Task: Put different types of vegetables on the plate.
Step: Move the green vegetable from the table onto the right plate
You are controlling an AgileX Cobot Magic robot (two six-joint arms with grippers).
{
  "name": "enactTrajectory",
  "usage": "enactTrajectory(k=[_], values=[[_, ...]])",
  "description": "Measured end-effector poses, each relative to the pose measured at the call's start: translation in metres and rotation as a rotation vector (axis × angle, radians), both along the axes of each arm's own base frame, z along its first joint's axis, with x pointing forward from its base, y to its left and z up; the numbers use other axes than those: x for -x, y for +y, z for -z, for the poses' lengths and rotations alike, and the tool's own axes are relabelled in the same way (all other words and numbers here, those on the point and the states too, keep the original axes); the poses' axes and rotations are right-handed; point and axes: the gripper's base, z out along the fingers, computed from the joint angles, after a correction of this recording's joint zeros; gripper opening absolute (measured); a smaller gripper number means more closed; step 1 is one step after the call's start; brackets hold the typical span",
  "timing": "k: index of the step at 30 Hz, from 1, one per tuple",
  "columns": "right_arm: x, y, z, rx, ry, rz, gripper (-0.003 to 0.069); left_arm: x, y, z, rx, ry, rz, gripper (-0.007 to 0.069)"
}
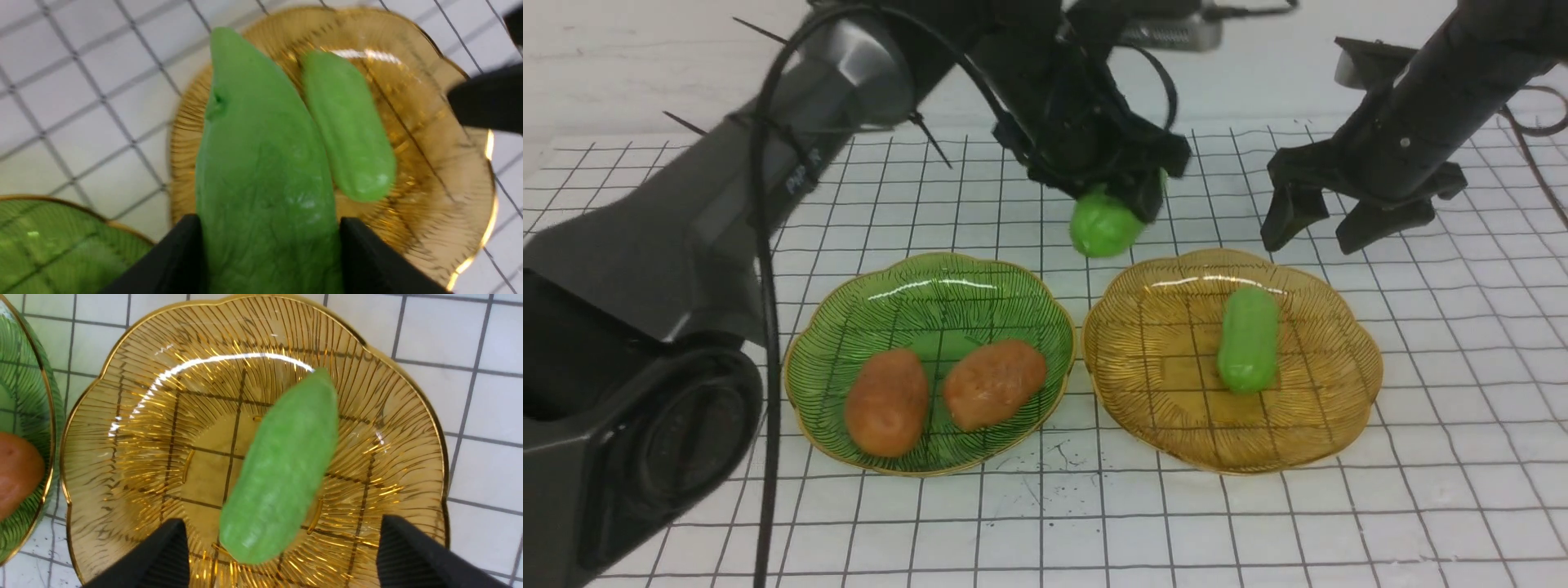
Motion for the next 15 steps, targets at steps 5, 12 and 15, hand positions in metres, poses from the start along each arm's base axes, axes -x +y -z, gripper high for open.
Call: enactTrajectory(k=[5,12,15], values=[[0.025,-0.007,-0.052,0.028,-0.131,-0.003,0.0395,0.014,-0.027,0.012,-0.013,0.028,0.061,0.0372],[0.127,-0.028,-0.165,0.069,-0.435,0.018,0.0106,0.011,-0.038,0.040,-0.110,0.027,0.037,0.0371],[0.174,-0.037,-0.191,0.075,-0.528,0.039,0.0043,0.005,-0.039,0.064,-0.156,0.063,-0.002,0.0371]])
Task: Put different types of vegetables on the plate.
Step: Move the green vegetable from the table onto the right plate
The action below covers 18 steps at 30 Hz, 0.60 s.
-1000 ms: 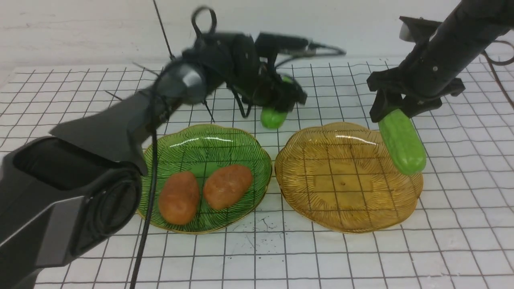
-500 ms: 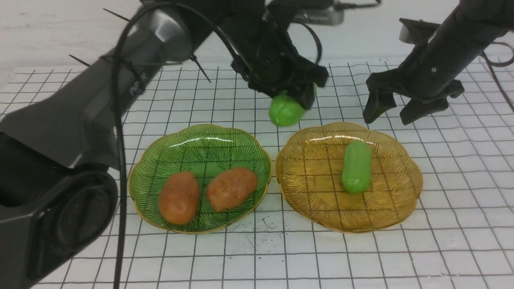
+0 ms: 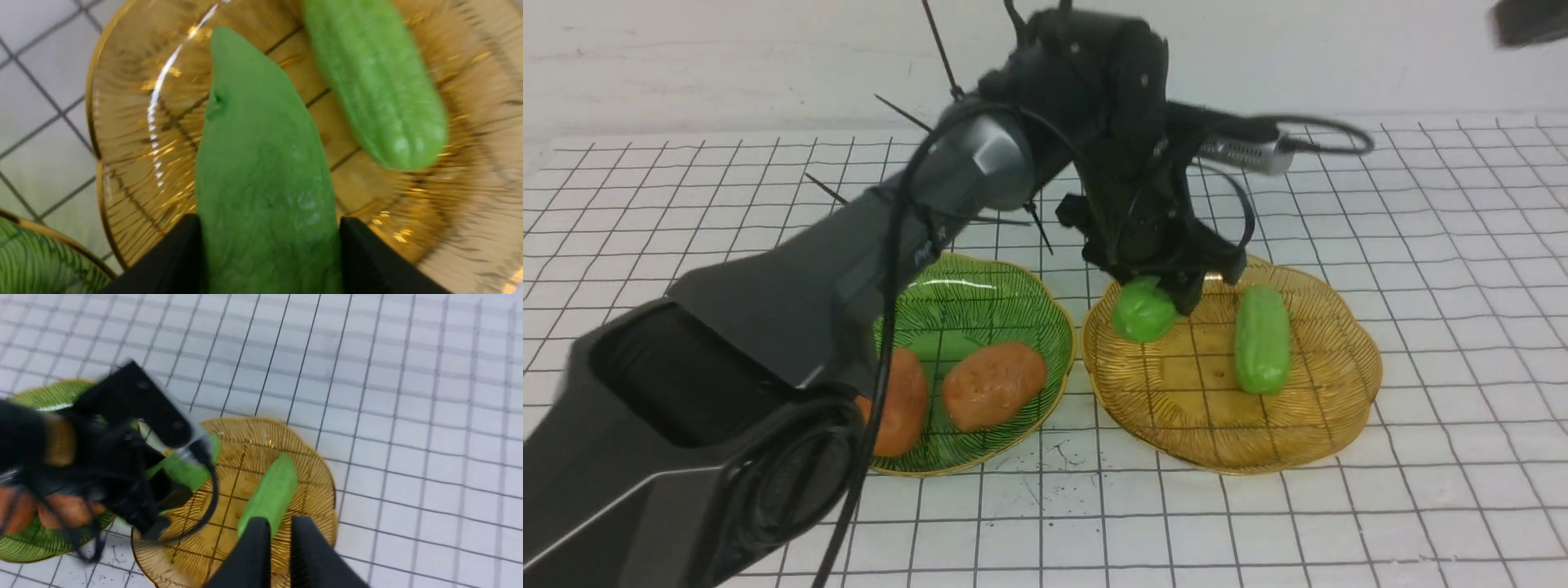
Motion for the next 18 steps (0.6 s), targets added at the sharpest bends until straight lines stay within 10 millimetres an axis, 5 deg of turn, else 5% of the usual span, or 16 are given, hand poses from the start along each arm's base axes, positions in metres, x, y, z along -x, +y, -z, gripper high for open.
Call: enactTrajectory(k=[4,10,14,18], values=[[0.041,-0.010,-0.012,0.003,-0.058,0.053,0.0019,-0.002,0.002,0.005,-0.018,0.006,-0.045,0.0437],[0.108,-0.022,-0.032,-0.036,-0.189,0.098,0.0016,-0.003,0.003,0.005,-0.027,0.001,-0.073,0.0654],[0.150,-0.027,-0.045,-0.073,-0.290,0.092,0.0015,-0.003,0.003,0.005,-0.022,0.005,-0.072,0.0669],[0.187,-0.032,-0.049,-0.097,-0.370,0.084,0.0015,-0.001,0.004,-0.002,-0.015,-0.006,-0.068,0.0577]])
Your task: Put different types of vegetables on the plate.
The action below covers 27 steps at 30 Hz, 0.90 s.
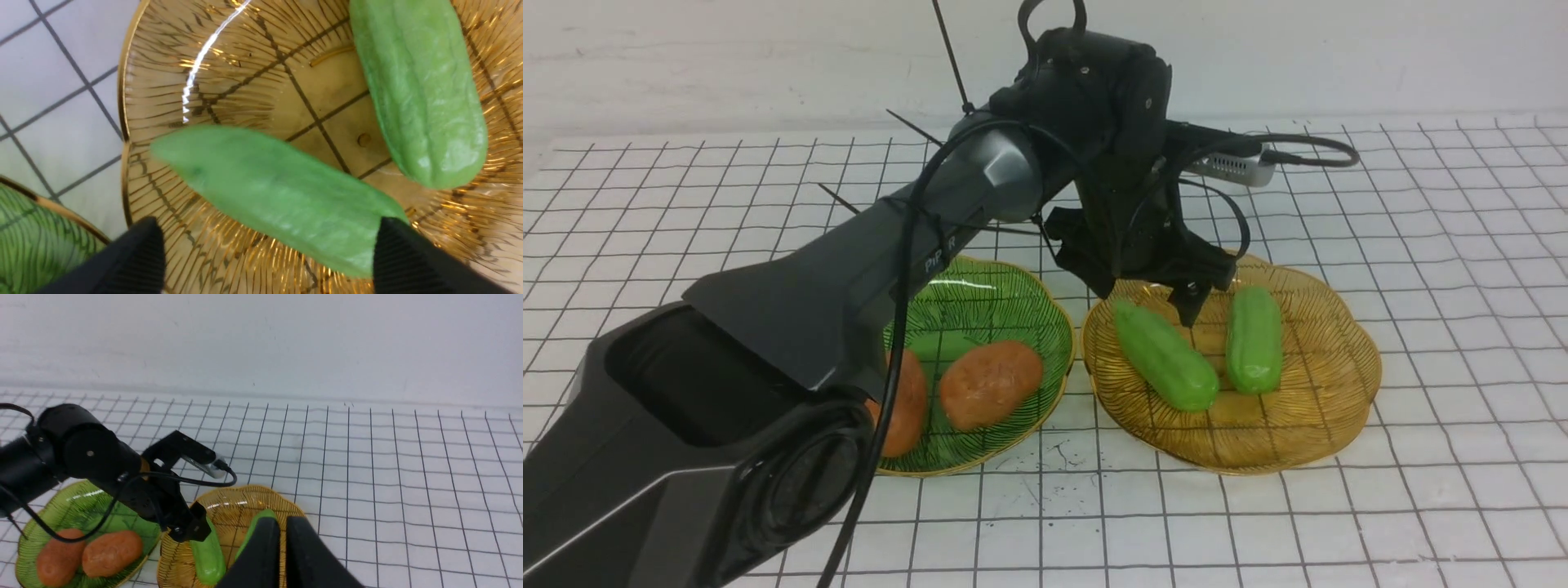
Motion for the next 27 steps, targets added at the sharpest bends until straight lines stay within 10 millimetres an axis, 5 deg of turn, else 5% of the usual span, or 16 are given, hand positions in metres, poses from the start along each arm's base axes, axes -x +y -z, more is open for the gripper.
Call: enactTrajectory(k=[1,4,8,13,16,20,21,22,23,24,25,27], values=[[0.004,-0.001,0.000,-0.001,-0.007,0.000,0.0015,0.000,0.000,-0.002,0.002,-0.003,0.000,0.0566],[0.043,-0.006,0.019,-0.009,-0.053,-0.002,0.0015,0.010,0.008,-0.044,0.043,-0.075,0.008,0.0210],[0.074,-0.011,0.045,-0.033,-0.171,0.009,0.0015,0.027,0.020,-0.094,0.090,-0.162,0.035,0.0033],[0.101,-0.016,0.089,-0.074,-0.424,0.019,0.0015,0.069,0.050,-0.177,0.172,-0.314,0.053,-0.0006],[0.104,-0.017,0.122,-0.099,-0.573,0.025,0.0015,0.095,0.068,-0.208,0.164,-0.389,0.063,-0.0008],[0.092,-0.016,0.148,-0.115,-0.656,0.028,0.0015,0.134,0.089,-0.235,0.125,-0.473,0.077,-0.0008],[0.080,-0.014,0.158,-0.117,-0.666,0.030,0.0015,0.166,0.101,-0.239,0.073,-0.494,0.102,-0.0008],[0.078,-0.014,0.160,-0.118,-0.664,0.030,0.0015,0.172,0.105,-0.243,0.078,-0.504,0.103,-0.0008],[0.074,-0.013,0.165,-0.121,-0.663,0.030,0.0015,0.197,0.115,-0.242,0.058,-0.513,0.113,-0.0008],[0.073,-0.013,0.166,-0.121,-0.663,0.030,0.0015,0.197,0.113,-0.238,0.048,-0.505,0.115,-0.0008],[0.070,-0.013,0.169,-0.121,-0.667,0.030,0.0015,0.223,0.129,-0.239,0.051,-0.544,0.104,-0.0008],[0.070,-0.013,0.169,-0.124,-0.683,0.031,0.0015,0.242,0.144,-0.231,0.067,-0.581,0.089,-0.0008]])
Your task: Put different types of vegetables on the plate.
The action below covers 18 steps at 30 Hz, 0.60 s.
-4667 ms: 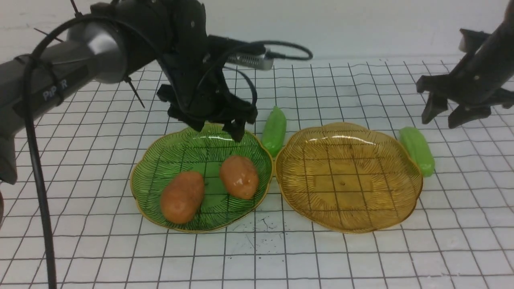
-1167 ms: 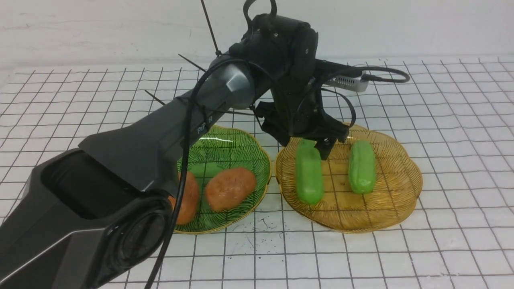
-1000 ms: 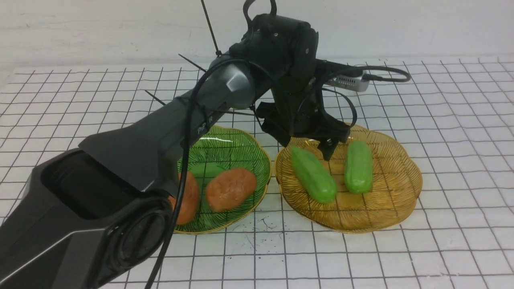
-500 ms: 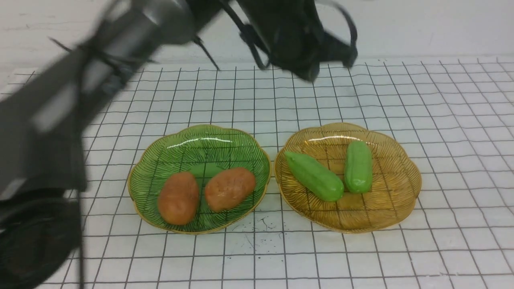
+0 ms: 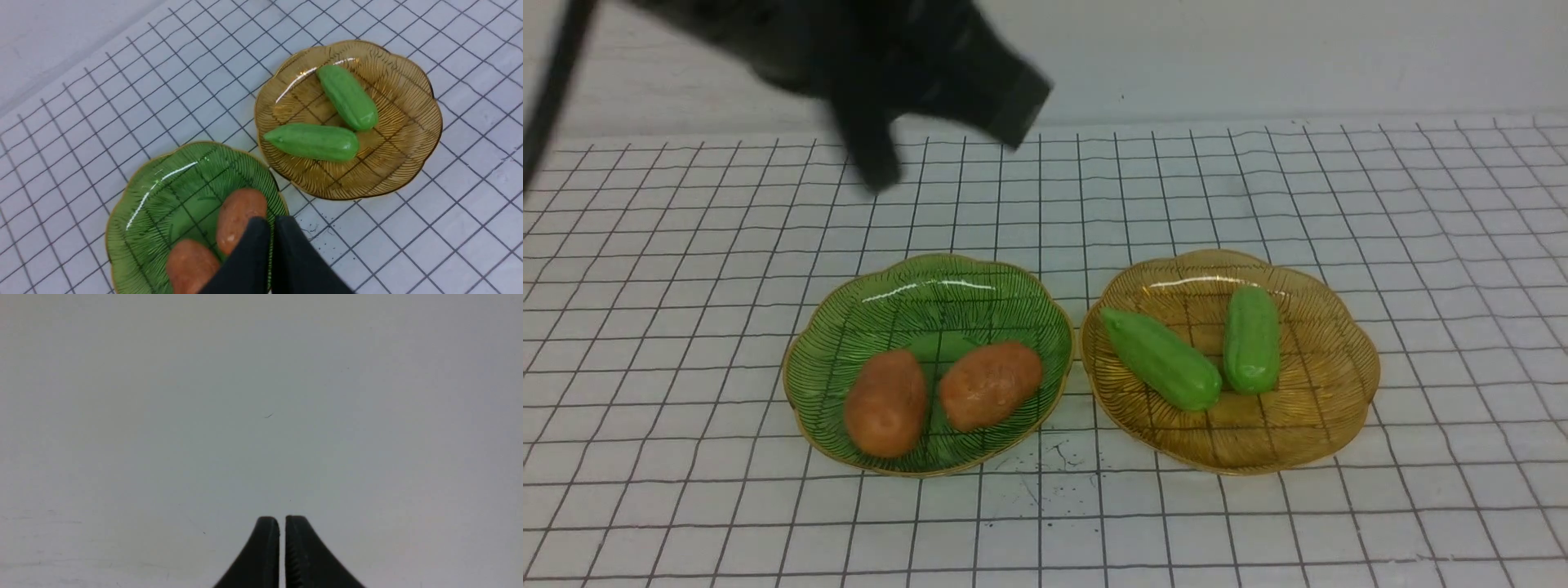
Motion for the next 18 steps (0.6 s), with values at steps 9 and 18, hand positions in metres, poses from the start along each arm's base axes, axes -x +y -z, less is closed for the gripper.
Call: enactTrajectory(k=[9,18], values=[[0.001,0.000,-0.002,-0.006,-0.027,0.000,0.0015,0.079,0.102,0.059,0.321,-0.219,-0.082,-0.0008],[0.001,0.000,-0.002,-0.006,-0.028,0.000,0.0015,0.114,0.148,0.097,0.461,-0.353,-0.051,-0.0008]])
